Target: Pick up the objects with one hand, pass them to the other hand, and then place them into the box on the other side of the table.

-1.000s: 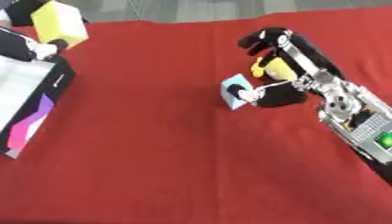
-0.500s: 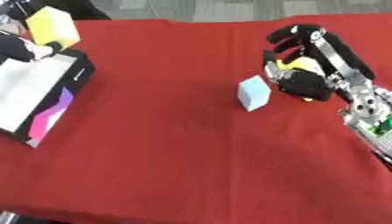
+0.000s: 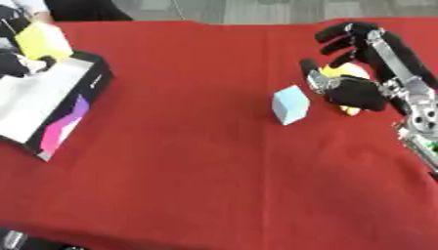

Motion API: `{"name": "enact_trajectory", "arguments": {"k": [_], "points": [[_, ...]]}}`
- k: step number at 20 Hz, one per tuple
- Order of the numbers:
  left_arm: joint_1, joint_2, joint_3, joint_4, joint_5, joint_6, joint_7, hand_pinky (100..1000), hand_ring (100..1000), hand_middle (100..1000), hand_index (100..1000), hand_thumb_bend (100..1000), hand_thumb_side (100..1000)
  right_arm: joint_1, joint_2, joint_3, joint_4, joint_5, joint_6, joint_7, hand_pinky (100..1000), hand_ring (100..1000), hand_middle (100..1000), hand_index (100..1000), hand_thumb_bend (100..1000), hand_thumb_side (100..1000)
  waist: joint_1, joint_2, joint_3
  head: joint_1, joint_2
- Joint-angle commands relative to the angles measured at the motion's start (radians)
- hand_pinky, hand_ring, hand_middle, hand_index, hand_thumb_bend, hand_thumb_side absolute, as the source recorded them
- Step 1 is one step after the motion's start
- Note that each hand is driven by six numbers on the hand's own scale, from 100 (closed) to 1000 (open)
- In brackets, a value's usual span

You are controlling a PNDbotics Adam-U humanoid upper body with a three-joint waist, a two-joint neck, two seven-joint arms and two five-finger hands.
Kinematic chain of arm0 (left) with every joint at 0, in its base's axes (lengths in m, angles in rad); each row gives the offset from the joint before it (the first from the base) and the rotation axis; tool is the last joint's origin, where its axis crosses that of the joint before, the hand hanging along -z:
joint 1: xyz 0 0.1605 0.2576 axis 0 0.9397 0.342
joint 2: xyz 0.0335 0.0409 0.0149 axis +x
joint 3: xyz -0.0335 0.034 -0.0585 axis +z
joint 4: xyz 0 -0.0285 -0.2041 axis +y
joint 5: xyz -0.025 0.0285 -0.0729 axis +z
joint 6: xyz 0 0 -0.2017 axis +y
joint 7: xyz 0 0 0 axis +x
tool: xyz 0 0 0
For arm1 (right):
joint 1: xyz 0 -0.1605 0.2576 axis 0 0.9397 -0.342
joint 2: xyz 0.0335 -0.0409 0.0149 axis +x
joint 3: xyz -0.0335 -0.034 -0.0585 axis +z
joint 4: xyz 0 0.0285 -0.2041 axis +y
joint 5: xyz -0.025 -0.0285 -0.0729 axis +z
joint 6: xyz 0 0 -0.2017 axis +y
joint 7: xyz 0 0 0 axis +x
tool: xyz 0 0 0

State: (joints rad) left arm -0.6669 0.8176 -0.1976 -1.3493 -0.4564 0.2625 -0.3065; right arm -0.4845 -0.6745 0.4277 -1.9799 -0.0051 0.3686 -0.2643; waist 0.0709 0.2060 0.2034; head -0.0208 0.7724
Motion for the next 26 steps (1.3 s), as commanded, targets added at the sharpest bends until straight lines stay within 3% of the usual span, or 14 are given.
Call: {"name": "enact_trajectory", "arguments": {"k": [1, 2, 5, 8, 10, 12, 19, 21, 22, 23, 24, 26], "points": [[-0.007, 0.029, 0.021, 0.031, -0.003, -0.001, -0.007, 834, 654, 551, 603, 283, 207, -0.015, -0.028, -0.017, -0.02, -0.002, -0.004, -0.012, 613, 709, 689, 720, 265, 263, -0.015, -0.008, -0.001, 0.004, -0.002], [-0.006, 0.026, 0.021, 0.041, -0.002, -0.003, -0.014, 843, 676, 567, 611, 304, 215, -0.015, -0.028, -0.018, -0.02, -0.003, -0.005, -0.014, 611, 708, 688, 719, 274, 255, -0.016, -0.007, -0.002, 0.004, -0.002], [-0.005, 0.026, 0.013, 0.055, -0.053, -0.019, -0.038, 853, 759, 703, 798, 422, 284, -0.018, -0.033, -0.017, -0.02, -0.005, -0.013, -0.013, 610, 705, 686, 718, 327, 208, -0.018, -0.007, -0.004, 0.004, -0.002], [-0.008, 0.018, 0.017, 0.062, -0.14, -0.035, -0.058, 864, 812, 756, 879, 479, 268, -0.018, -0.04, -0.019, -0.02, -0.006, -0.02, -0.011, 609, 697, 682, 718, 353, 194, -0.019, -0.008, -0.006, 0.006, -0.002], [-0.01, 0.013, 0.022, 0.071, -0.174, -0.033, -0.062, 871, 825, 774, 938, 529, 506, -0.015, -0.043, -0.019, -0.02, -0.009, -0.029, -0.003, 609, 692, 682, 718, 353, 205, -0.019, -0.009, -0.007, 0.005, -0.002], [-0.011, 0.01, 0.027, 0.087, -0.192, -0.027, -0.065, 871, 828, 778, 956, 551, 564, -0.01, -0.044, -0.019, -0.02, -0.012, -0.033, 0.004, 608, 692, 682, 718, 351, 205, -0.02, -0.01, -0.008, 0.005, -0.002], [-0.008, 0.006, 0.037, 0.109, -0.213, -0.01, -0.039, 864, 828, 776, 961, 565, 457, -0.006, -0.044, -0.02, -0.02, -0.019, -0.037, -0.002, 607, 692, 682, 718, 350, 207, -0.019, -0.008, -0.008, 0.006, -0.002], [-0.008, 0.006, 0.039, 0.108, -0.21, -0.008, -0.035, 863, 823, 771, 953, 539, 427, -0.006, -0.044, -0.02, -0.02, -0.019, -0.037, -0.004, 606, 693, 682, 718, 350, 207, -0.019, -0.008, -0.009, 0.005, -0.002], [-0.008, 0.004, 0.043, 0.104, -0.205, -0.006, -0.029, 863, 814, 762, 929, 456, 340, -0.005, -0.044, -0.02, -0.02, -0.019, -0.037, -0.005, 606, 693, 682, 718, 347, 207, -0.02, -0.008, -0.009, 0.0, -0.002], [-0.007, 0.001, 0.054, 0.088, -0.188, -0.004, -0.008, 864, 795, 749, 893, 296, 189, -0.004, -0.045, -0.022, -0.02, -0.018, -0.037, -0.007, 605, 693, 682, 718, 347, 206, -0.021, -0.008, -0.009, -0.013, -0.002], [-0.002, -0.003, 0.068, 0.062, -0.155, -0.003, 0.026, 863, 766, 734, 849, 100, 169, -0.004, -0.046, -0.024, -0.02, -0.016, -0.038, -0.01, 605, 693, 682, 718, 351, 204, -0.022, -0.007, -0.009, -0.028, -0.002], [0.024, -0.029, 0.12, -0.018, 0.011, -0.017, 0.162, 886, 648, 648, 665, 100, 559, -0.003, -0.049, -0.032, -0.02, -0.014, -0.045, -0.016, 608, 697, 686, 714, 369, 200, -0.027, -0.007, -0.008, -0.069, -0.002]]}}
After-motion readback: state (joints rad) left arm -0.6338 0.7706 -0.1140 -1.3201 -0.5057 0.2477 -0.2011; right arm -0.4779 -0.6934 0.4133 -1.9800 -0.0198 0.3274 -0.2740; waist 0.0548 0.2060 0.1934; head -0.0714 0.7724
